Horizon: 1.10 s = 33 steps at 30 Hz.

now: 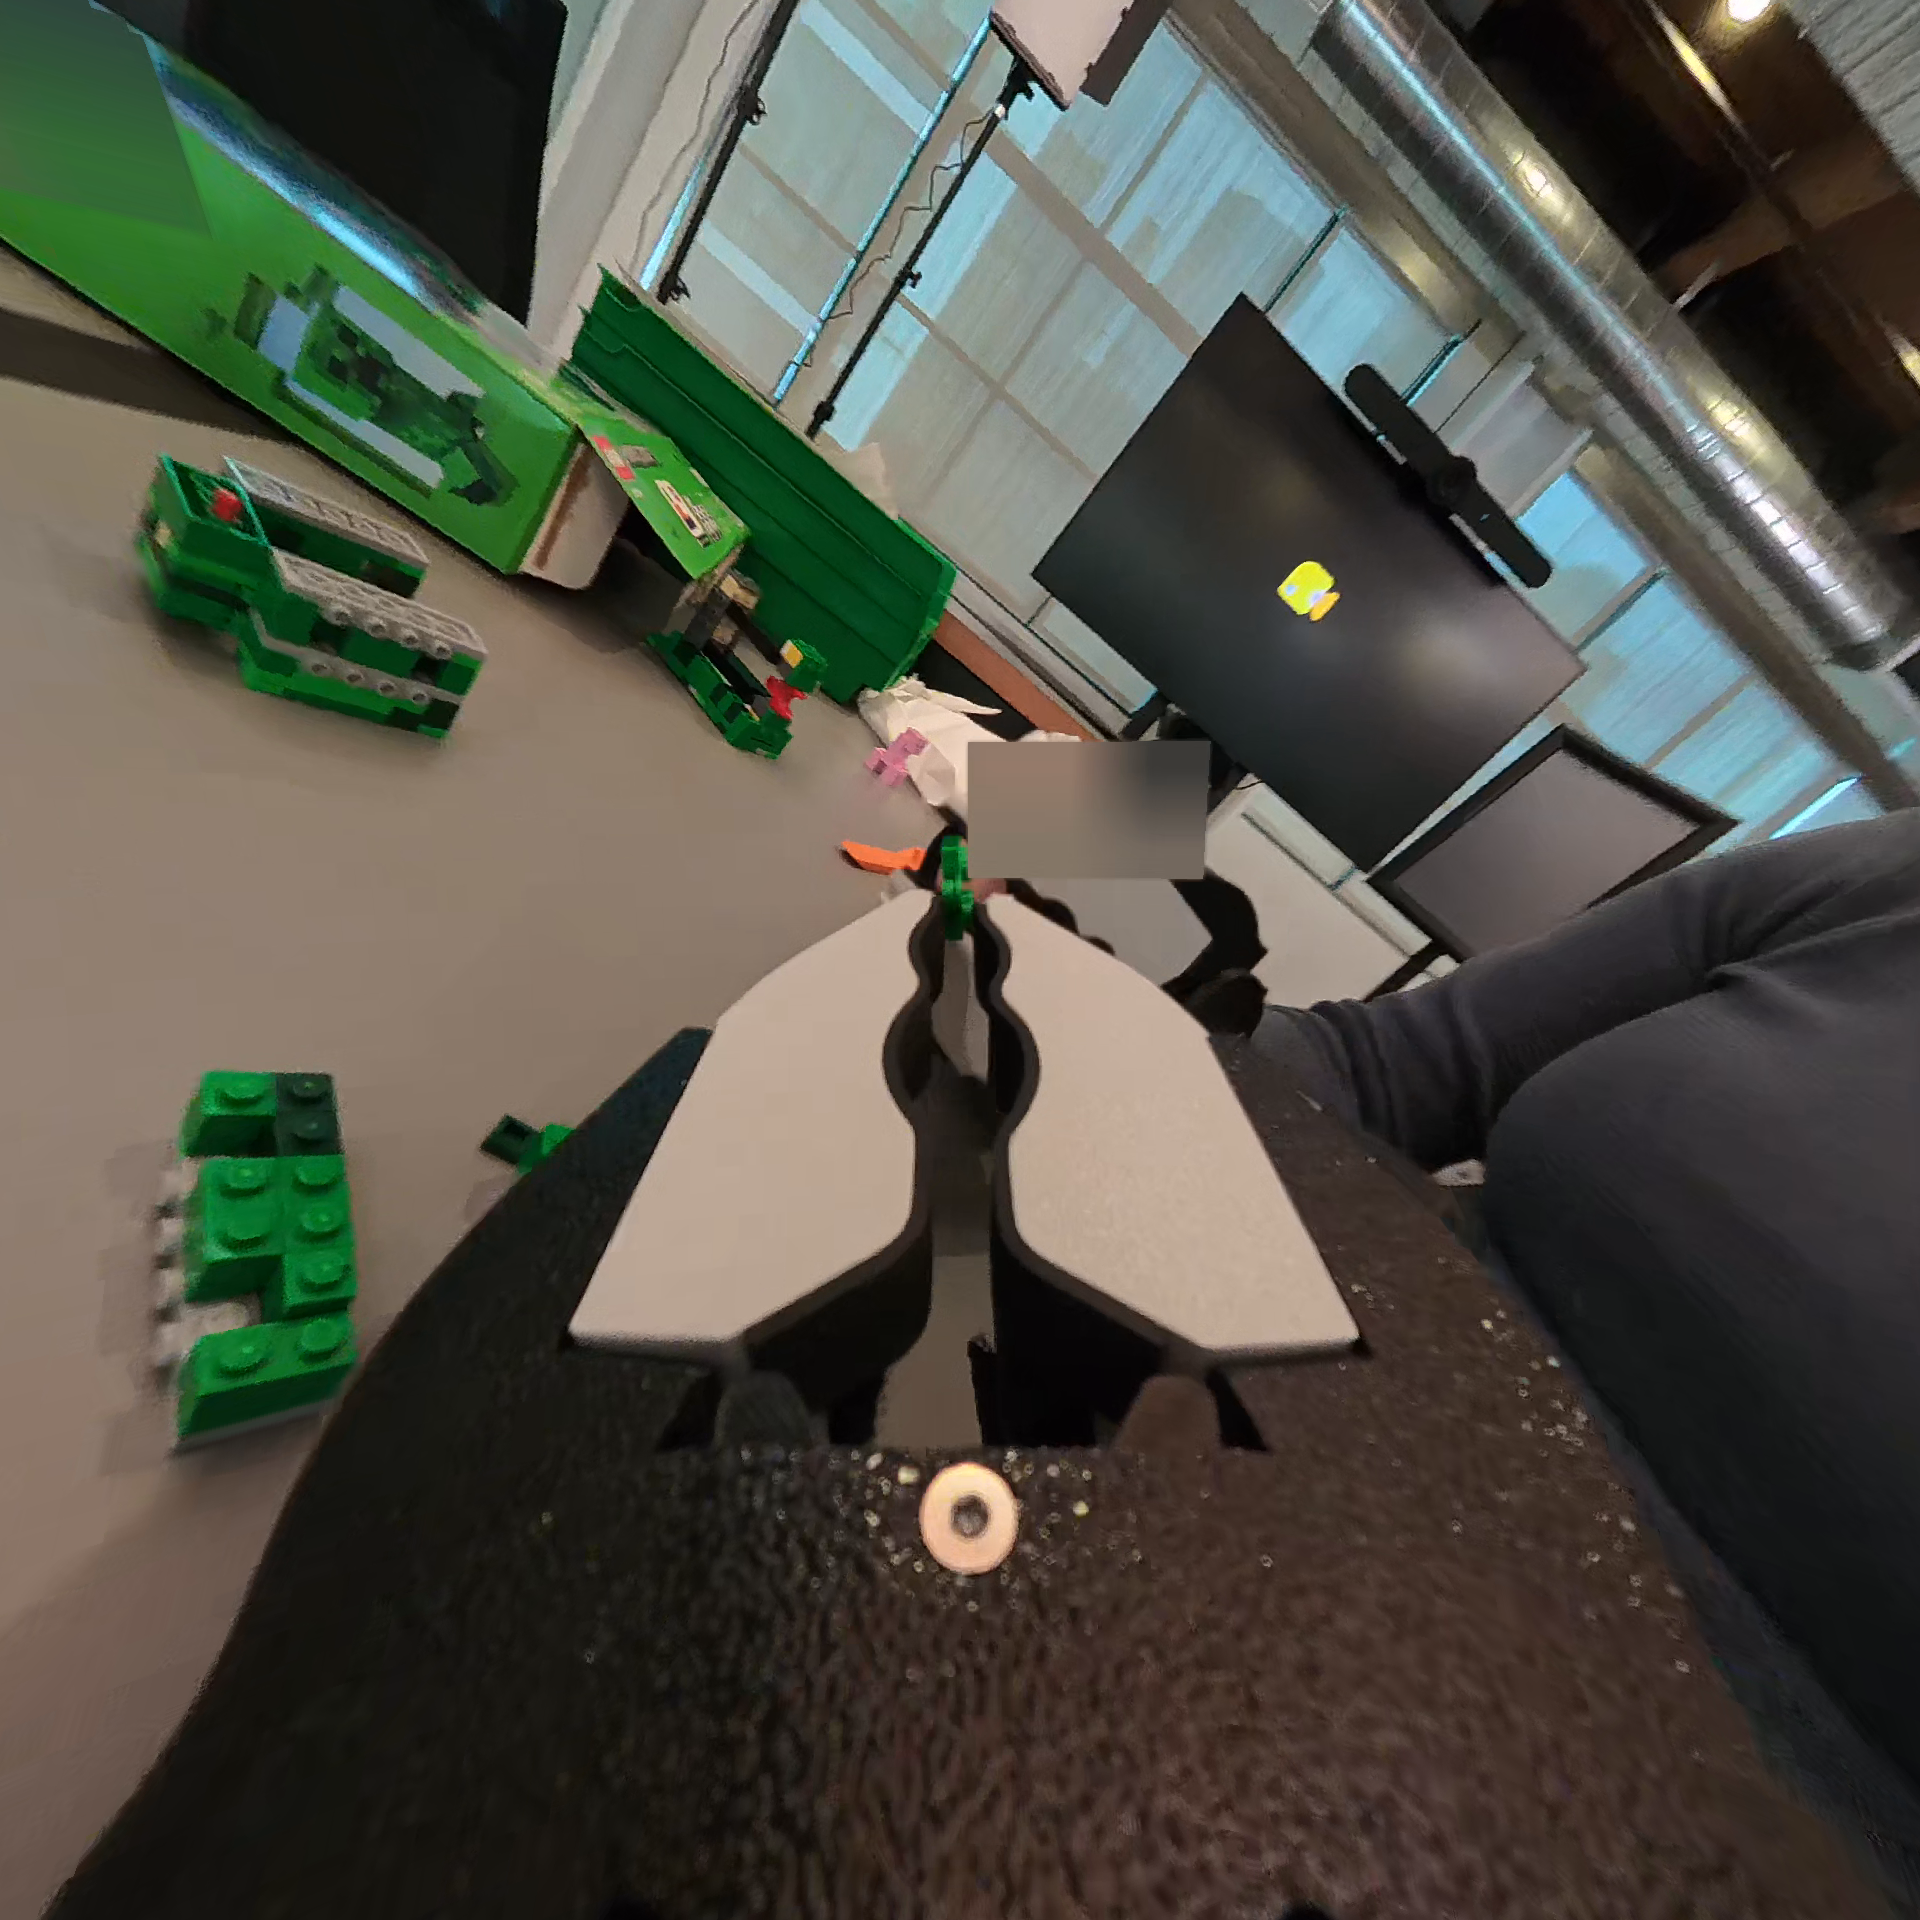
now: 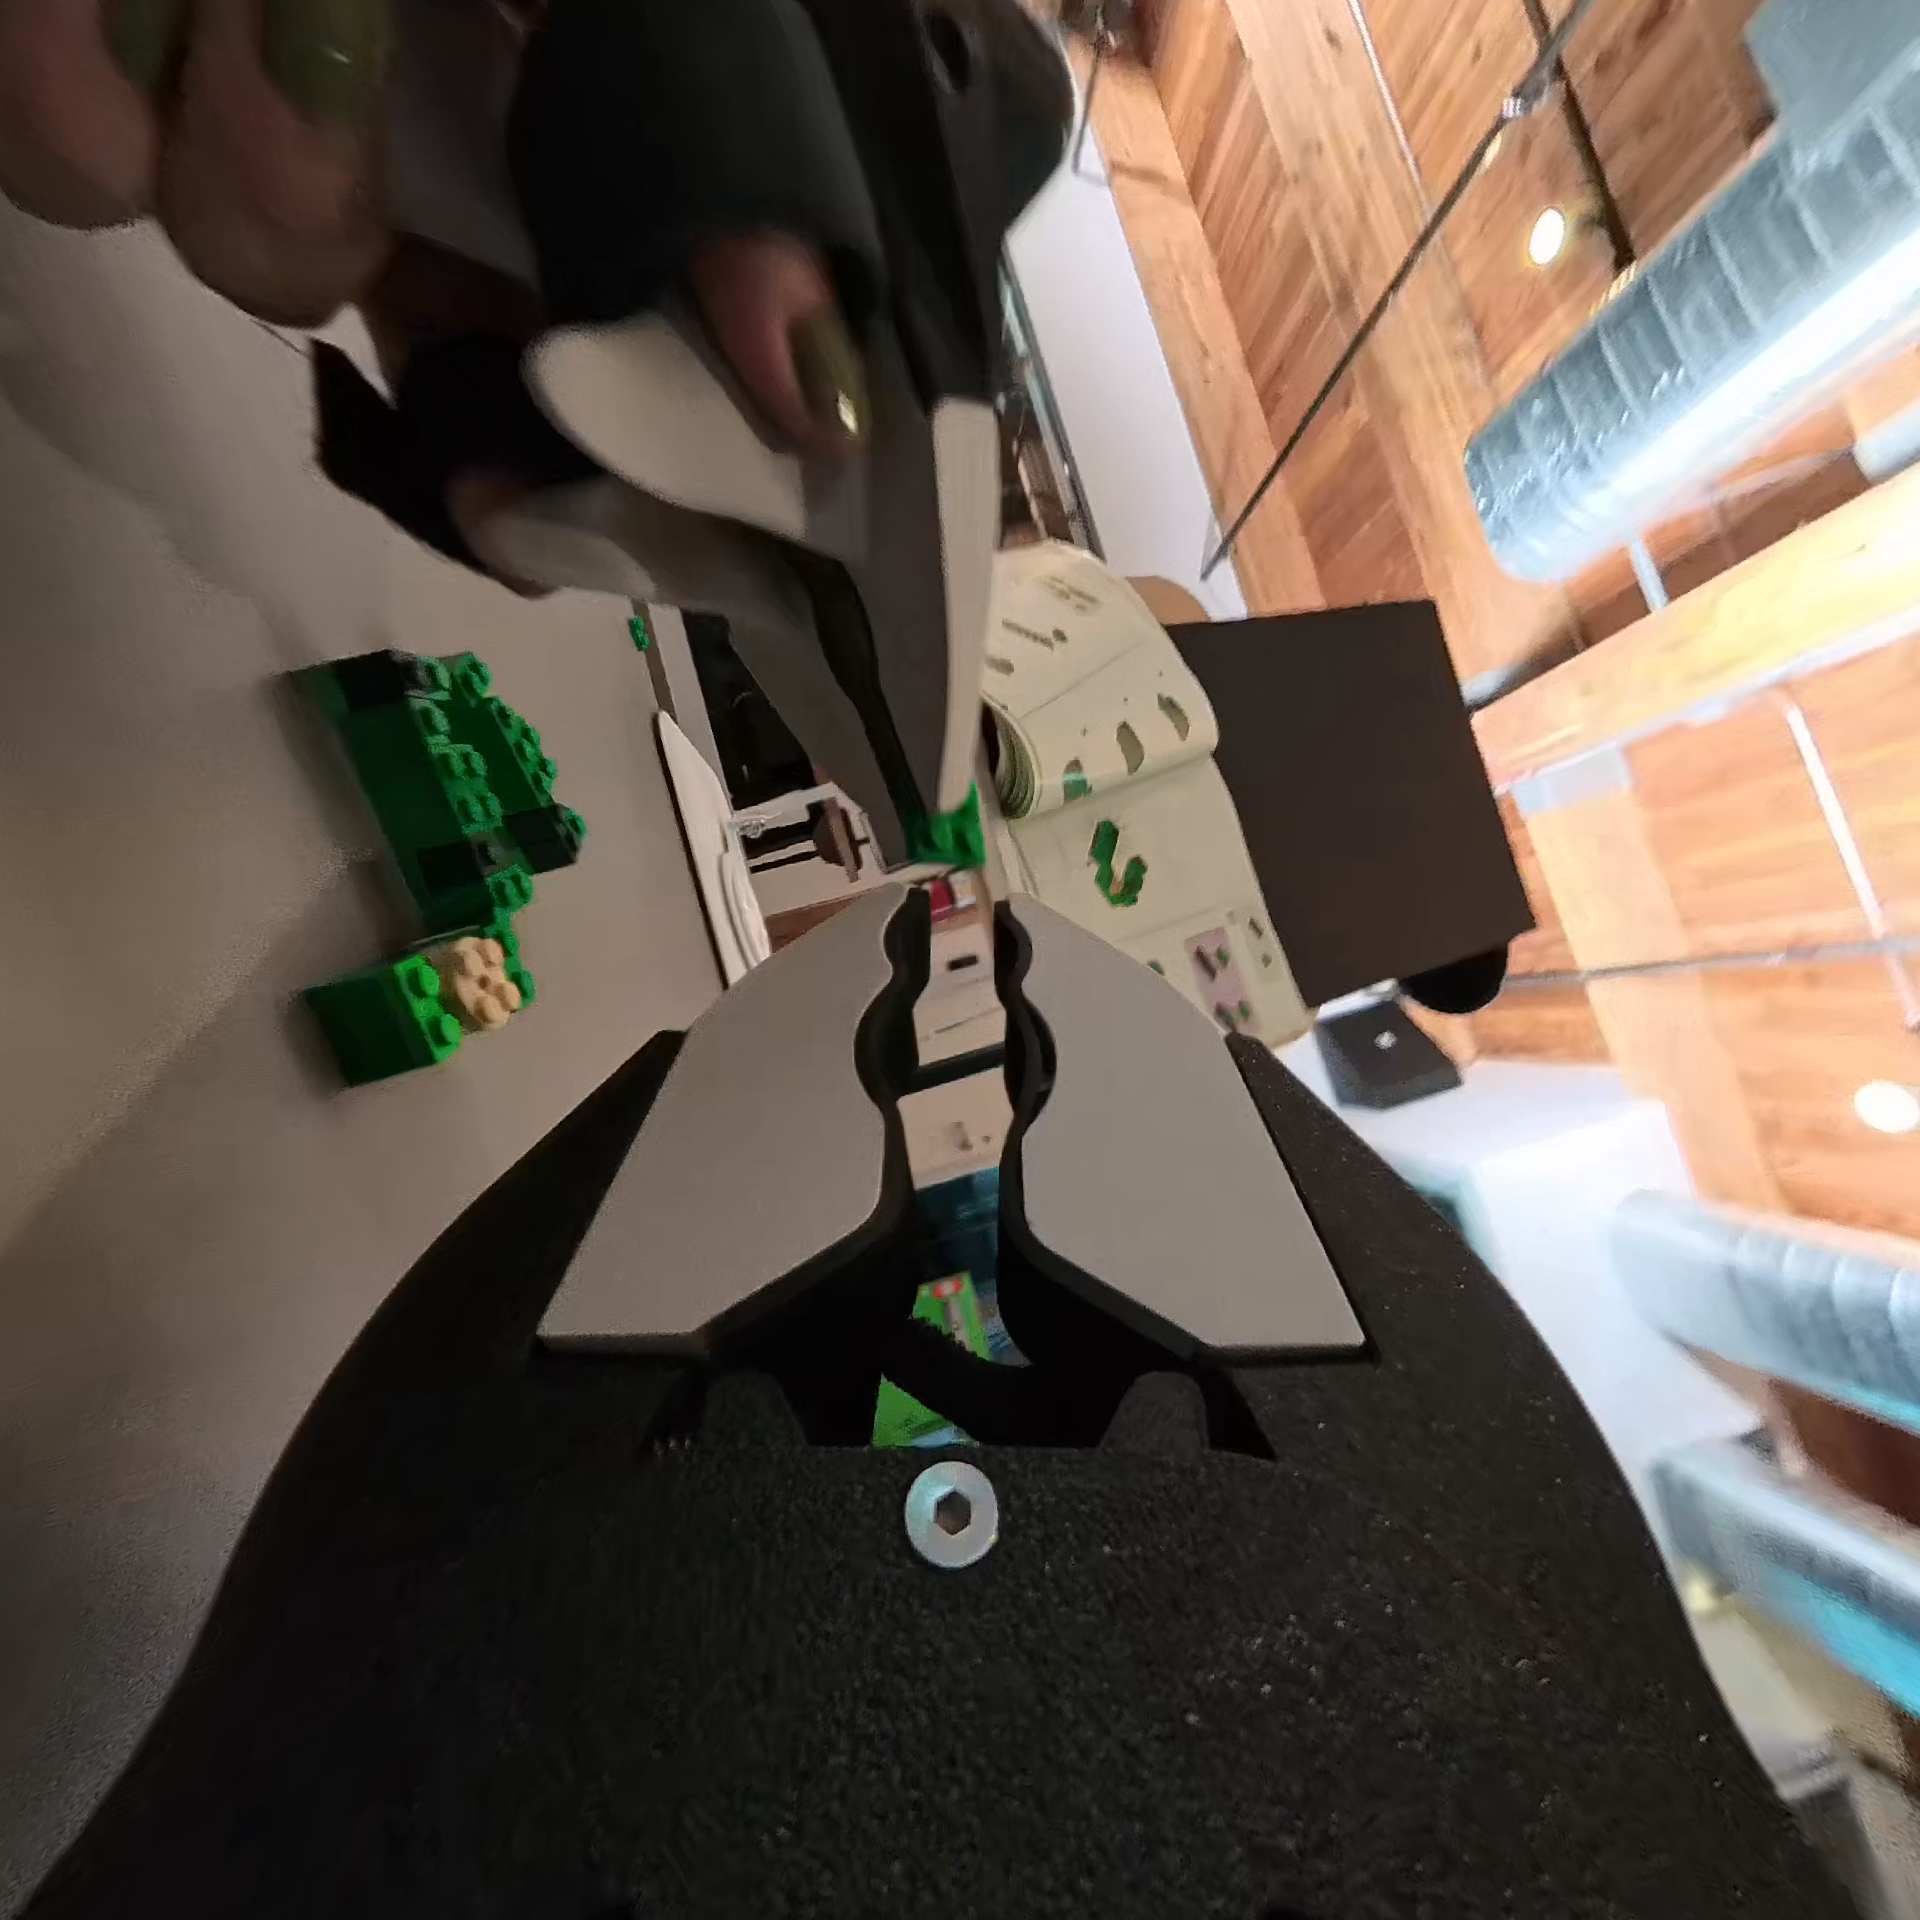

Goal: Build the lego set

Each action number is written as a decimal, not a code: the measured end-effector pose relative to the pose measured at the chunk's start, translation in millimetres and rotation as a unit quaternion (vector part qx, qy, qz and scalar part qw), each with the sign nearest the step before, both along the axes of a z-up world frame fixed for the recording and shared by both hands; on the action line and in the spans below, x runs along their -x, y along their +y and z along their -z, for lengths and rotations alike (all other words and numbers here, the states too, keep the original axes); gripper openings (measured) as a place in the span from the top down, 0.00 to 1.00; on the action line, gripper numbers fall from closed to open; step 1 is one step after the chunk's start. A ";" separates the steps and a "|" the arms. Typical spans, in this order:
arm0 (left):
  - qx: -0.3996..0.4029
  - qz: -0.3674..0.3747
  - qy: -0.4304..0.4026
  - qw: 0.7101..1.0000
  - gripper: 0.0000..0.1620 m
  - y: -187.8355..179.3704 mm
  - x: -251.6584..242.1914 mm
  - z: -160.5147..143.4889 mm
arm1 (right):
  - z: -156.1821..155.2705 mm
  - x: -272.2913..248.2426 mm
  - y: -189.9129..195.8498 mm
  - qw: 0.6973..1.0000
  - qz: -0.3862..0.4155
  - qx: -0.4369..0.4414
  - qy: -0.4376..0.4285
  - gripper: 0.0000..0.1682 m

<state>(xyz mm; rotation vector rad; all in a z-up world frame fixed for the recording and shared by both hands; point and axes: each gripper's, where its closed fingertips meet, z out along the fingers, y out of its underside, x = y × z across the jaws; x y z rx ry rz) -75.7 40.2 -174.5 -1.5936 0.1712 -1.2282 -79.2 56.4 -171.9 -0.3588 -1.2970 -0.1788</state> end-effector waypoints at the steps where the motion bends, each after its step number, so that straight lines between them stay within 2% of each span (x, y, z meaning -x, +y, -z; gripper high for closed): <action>1: -0.009 -0.009 0.012 1.000 0.97 -0.2 2.6 -1.0 | -1.2 -1.6 5.2 1.000 0.003 0.023 0.007 0.93; 4: -0.034 -0.024 0.044 0.998 0.97 -2.6 9.4 -3.7 | -0.3 -6.2 21.0 0.991 -0.006 0.128 0.021 0.93; 6: -0.044 -0.024 0.077 0.996 0.97 -4.6 10.3 -0.7 | 9.6 -5.0 19.0 0.972 -0.059 0.227 -0.001 0.95; 8: -0.047 -0.012 0.118 0.992 0.97 -7.4 7.1 6.3 | 20.3 -4.0 -0.8 0.926 -0.158 0.339 -0.042 0.98; 10: -0.051 0.007 0.160 0.986 0.97 -10.9 0.7 13.6 | 18.6 -6.4 -12.6 0.875 -0.222 0.426 -0.055 0.95; 14: -0.062 0.031 0.228 0.971 0.97 -15.2 -11.6 24.4 | 9.1 -14.1 -16.5 0.801 -0.289 0.520 -0.059 0.93; 17: -0.061 0.050 0.259 0.963 0.97 -18.1 -19.3 31.3 | 11.5 -20.2 -24.5 0.734 -0.328 0.584 -0.109 0.93; 19: -0.063 0.058 0.275 0.958 0.97 -19.1 -22.8 35.0 | 14.8 -22.4 -28.3 0.700 -0.336 0.614 -0.138 0.92; 22: -0.065 0.064 0.284 0.954 0.97 -19.7 -26.0 37.3 | 20.8 -23.2 -33.5 0.685 -0.334 0.625 -0.170 0.91; 27: -0.063 0.064 0.283 0.955 0.97 -19.6 -25.8 37.7 | 29.9 -21.5 -38.3 0.694 -0.315 0.615 -0.200 0.91; 30: -0.065 0.065 0.279 0.956 0.97 -20.2 -26.1 36.6 | 32.5 -20.9 -38.8 0.698 -0.308 0.613 -0.206 0.96; 33: -0.068 0.058 0.280 0.956 0.97 -18.7 -25.2 36.5 | 32.8 -19.9 -37.2 0.698 -0.303 0.616 -0.203 0.97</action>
